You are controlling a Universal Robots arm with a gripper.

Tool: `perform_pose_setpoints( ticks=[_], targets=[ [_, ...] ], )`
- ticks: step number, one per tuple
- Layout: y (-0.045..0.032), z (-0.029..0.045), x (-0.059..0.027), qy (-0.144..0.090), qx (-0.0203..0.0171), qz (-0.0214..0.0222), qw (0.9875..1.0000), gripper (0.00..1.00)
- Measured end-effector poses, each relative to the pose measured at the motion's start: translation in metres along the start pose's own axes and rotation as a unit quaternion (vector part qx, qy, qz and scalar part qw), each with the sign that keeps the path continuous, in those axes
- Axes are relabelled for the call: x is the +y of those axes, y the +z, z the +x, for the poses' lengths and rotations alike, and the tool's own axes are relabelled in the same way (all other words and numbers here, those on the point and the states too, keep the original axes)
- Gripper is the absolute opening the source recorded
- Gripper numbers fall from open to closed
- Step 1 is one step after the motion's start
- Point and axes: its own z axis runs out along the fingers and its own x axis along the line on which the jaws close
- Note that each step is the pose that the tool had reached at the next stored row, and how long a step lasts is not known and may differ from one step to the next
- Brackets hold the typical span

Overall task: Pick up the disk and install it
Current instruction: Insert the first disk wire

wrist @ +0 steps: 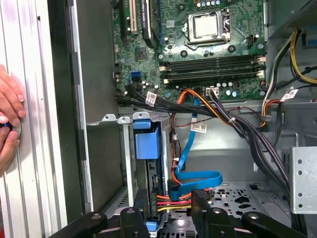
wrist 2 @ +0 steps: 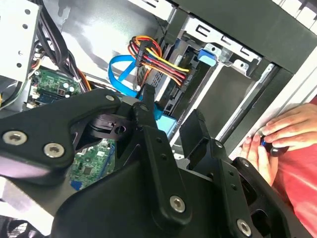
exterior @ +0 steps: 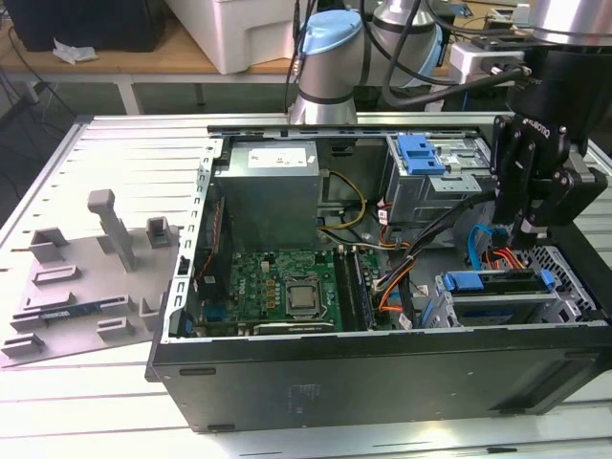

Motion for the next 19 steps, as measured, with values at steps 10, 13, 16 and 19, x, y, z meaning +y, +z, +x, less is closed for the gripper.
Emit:
perform_pose_setpoints(
  ticks=[10, 13, 16, 19],
  targets=[
    [0.0002, -0.0035, 0.0040, 0.001, 0.0020, -0.0108, 0.9999, 0.48],
    [0.0005, -0.0088, 0.0047, 0.001, 0.0029, -0.0131, 0.9999, 0.48],
    [0.0022, -0.0136, 0.0050, -0.002, 0.0136, -0.0233, 0.9996, 0.48],
    [0.0029, -0.0143, 0.0049, -0.002, 0.0187, -0.0242, 0.9995, 0.48]
  ],
)
